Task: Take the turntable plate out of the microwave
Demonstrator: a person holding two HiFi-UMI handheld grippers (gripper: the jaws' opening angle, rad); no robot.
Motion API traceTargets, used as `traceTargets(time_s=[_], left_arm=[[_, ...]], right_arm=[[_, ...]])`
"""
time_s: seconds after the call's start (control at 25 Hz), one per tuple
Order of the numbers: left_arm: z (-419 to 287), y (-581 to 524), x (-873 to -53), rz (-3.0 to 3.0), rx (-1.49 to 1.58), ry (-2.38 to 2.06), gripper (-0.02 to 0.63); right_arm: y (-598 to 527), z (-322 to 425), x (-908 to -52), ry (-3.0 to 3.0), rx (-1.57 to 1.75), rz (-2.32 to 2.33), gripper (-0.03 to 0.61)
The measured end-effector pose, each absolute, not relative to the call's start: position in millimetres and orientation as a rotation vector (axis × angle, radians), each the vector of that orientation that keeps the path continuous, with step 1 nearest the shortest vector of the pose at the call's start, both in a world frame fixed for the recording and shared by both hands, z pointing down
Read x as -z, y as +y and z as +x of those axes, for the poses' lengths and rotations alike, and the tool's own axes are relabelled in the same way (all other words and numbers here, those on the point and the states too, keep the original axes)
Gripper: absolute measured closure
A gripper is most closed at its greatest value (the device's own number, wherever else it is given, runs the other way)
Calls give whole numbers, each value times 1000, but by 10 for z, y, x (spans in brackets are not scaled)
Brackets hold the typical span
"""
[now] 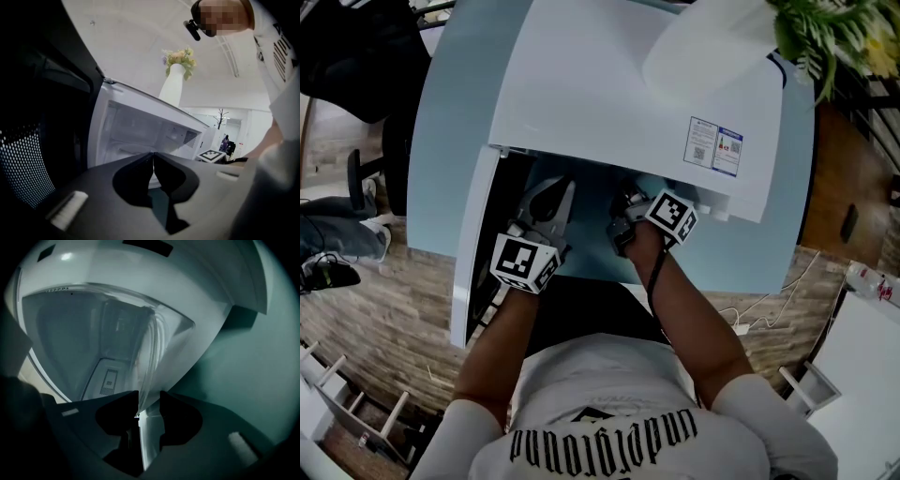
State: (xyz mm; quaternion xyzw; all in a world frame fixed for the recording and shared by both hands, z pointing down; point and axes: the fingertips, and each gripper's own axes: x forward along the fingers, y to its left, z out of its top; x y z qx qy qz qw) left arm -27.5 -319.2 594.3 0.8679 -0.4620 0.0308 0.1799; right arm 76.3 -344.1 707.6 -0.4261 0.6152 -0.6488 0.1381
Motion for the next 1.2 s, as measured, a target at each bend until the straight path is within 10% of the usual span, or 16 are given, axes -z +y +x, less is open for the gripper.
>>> traceTargets(time_s=[0.52, 1.2], left_arm=[[-300, -3097, -6270, 2271, -26, -1251, 557], [-95, -2898, -6828, 1729, 329, -956, 336]], right_arm=[[-3374, 764, -6983, 1777, 1832, -1189, 517], [-2873, 878, -6889, 1793, 1844, -1113, 532]])
